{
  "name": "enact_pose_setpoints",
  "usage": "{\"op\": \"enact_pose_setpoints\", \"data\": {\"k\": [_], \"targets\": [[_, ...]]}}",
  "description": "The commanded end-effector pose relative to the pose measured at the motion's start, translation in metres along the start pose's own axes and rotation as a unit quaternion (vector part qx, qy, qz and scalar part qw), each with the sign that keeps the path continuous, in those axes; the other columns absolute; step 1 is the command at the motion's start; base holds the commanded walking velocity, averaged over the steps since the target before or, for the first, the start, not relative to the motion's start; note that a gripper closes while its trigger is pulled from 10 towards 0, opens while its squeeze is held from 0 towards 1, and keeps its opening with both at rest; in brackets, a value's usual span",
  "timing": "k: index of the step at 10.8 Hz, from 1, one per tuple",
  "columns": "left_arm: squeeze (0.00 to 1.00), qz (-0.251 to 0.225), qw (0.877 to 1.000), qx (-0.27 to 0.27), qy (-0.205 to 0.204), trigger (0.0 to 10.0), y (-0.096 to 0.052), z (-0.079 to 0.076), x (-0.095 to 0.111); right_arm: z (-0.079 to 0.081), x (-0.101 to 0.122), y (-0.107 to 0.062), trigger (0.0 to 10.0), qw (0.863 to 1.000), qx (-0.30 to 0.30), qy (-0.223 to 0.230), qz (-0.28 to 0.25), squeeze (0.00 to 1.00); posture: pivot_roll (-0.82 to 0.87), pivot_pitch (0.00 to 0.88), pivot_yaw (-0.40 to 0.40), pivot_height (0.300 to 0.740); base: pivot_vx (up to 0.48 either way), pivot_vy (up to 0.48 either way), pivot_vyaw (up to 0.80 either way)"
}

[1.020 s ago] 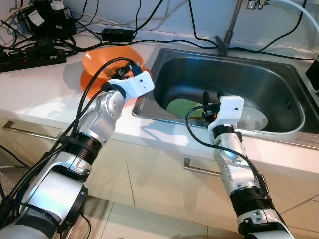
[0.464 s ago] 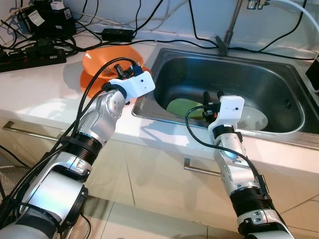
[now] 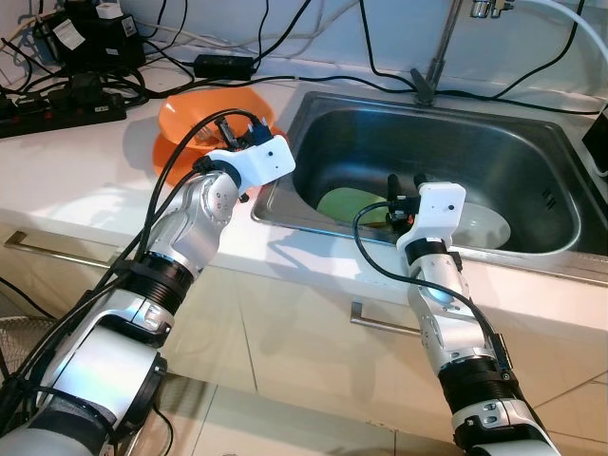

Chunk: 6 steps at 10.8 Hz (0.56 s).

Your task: Kitchen organization

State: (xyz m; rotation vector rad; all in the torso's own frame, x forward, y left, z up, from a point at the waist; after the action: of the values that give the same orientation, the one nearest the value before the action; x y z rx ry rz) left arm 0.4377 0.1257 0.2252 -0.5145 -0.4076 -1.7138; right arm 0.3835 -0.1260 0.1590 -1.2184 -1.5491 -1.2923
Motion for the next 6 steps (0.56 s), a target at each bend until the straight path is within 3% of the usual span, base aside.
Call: {"op": "enact_pose_setpoints", "data": {"k": [1, 4, 5, 6], "targets": [[0.0, -0.02, 0.999, 0.031, 0.01, 0.0, 0.001, 0.017, 0.012, -0.003, -0.012, -0.004, 10.0, 1.0, -0.003, -0.002, 0.024, 0.0, 0.19, 0.056, 0.01, 0.74, 0.0, 0.0, 0.0], [0.0, -0.058, 0.993, 0.09, 0.052, 0.0, -0.003, 0.039, 0.028, -0.003, -0.013, -0.003, 10.0, 1.0, -0.003, -0.002, 0.025, 0.0, 0.2, 0.059, 0.007, 0.74, 0.0, 0.0, 0.0], [0.0, -0.081, 0.988, 0.113, 0.074, 10.0, -0.005, 0.048, 0.038, -0.003, -0.012, -0.003, 10.0, 1.0, -0.003, -0.002, 0.024, 0.0, 0.2, 0.059, 0.006, 0.74, 0.0, 0.0, 0.0], [0.0, -0.097, 0.986, 0.116, 0.071, 10.0, -0.006, 0.049, 0.044, -0.003, -0.012, -0.003, 10.0, 1.0, -0.003, -0.002, 0.024, 0.0, 0.2, 0.058, 0.006, 0.74, 0.0, 0.0, 0.0]]}}
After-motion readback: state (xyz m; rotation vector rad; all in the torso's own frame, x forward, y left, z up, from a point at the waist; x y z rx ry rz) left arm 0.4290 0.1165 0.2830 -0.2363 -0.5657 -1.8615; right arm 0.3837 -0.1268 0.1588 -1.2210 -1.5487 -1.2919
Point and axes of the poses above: a point about 5 cm out from each wrist's last joint towards the gripper, its own y axis pointing out of the wrist towards the gripper, its own x axis along the axis of the wrist's last joint, z = x × y, the point moved 4 cm from there along y, pointing out of the wrist towards the gripper, and after that the axes turned 11 degrees about -y, right-handed, at the moved point
